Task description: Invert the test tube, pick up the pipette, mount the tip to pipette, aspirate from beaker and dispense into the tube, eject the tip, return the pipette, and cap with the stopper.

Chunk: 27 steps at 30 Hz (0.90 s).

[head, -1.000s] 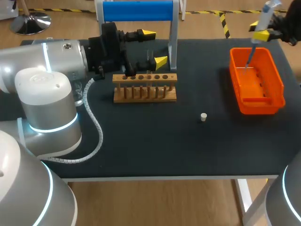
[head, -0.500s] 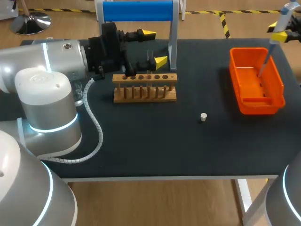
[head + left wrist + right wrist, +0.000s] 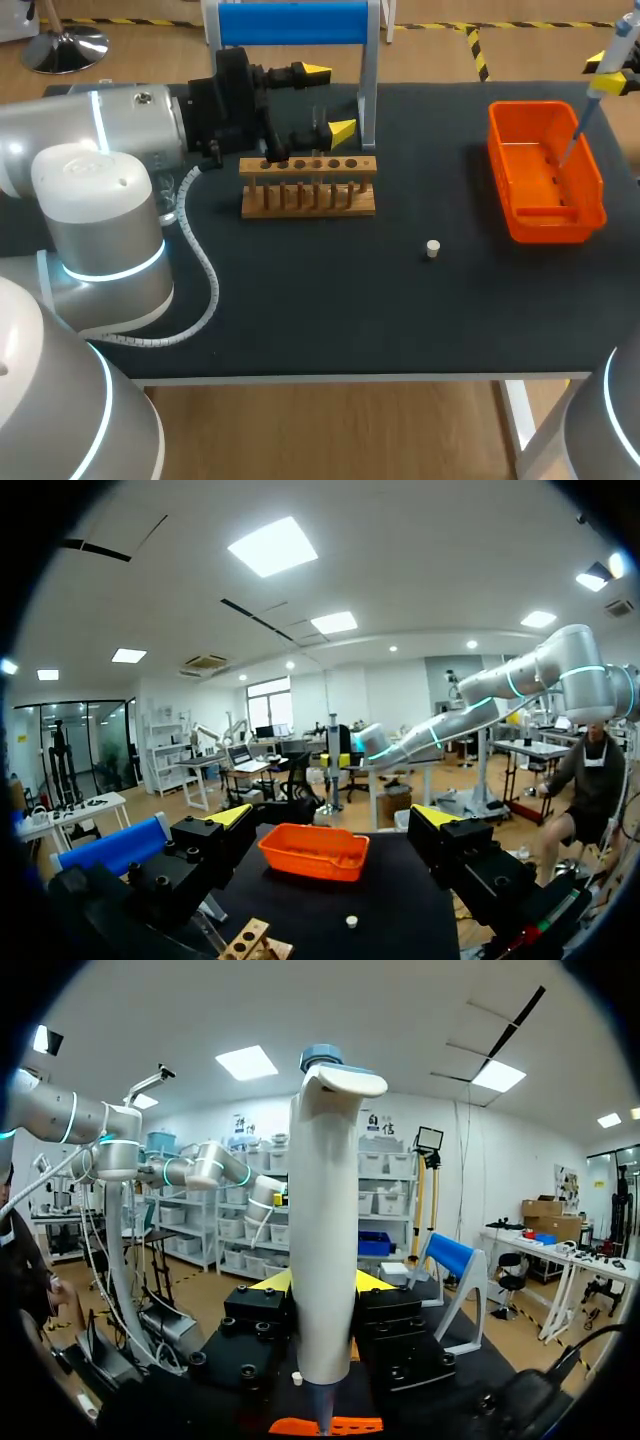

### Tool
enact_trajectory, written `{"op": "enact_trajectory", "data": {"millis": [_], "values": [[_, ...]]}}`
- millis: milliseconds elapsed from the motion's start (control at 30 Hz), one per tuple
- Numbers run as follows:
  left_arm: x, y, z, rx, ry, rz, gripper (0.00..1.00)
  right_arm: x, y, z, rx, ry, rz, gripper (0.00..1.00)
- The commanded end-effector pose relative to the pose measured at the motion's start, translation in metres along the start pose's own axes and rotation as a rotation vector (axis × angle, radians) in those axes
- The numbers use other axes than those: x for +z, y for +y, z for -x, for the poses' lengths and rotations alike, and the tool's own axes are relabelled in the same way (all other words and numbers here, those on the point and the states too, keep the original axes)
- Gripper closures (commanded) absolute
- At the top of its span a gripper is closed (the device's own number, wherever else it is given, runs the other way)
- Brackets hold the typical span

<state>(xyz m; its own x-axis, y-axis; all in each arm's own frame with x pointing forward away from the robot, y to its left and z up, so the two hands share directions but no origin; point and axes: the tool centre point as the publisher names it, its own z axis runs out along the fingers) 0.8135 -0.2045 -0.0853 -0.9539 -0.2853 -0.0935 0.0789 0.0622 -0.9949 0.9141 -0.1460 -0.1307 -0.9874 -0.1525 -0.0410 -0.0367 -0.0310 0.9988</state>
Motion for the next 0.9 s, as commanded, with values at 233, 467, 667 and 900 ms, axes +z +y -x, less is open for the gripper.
{"op": "enact_trajectory", "data": {"millis": [233,467,667,900], "values": [[-0.0007,0.001,-0.0002,0.001,0.001,-0.003,0.0,-0.0038,-0.002,0.002,0.001,0.012,-0.008,1.0],[-0.0007,0.001,-0.0002,0.001,0.001,-0.003,0.0,-0.0034,-0.0019,0.0014,-0.003,0.011,-0.018,1.0],[-0.0007,0.001,-0.0002,0.001,0.001,-0.003,0.0,-0.0031,-0.0017,0.0009,-0.022,0.005,-0.019,1.0],[-0.0007,0.001,-0.0002,0.001,0.001,-0.003,0.0,-0.0031,-0.0017,0.0009,-0.022,0.005,-0.019,1.0]]}}
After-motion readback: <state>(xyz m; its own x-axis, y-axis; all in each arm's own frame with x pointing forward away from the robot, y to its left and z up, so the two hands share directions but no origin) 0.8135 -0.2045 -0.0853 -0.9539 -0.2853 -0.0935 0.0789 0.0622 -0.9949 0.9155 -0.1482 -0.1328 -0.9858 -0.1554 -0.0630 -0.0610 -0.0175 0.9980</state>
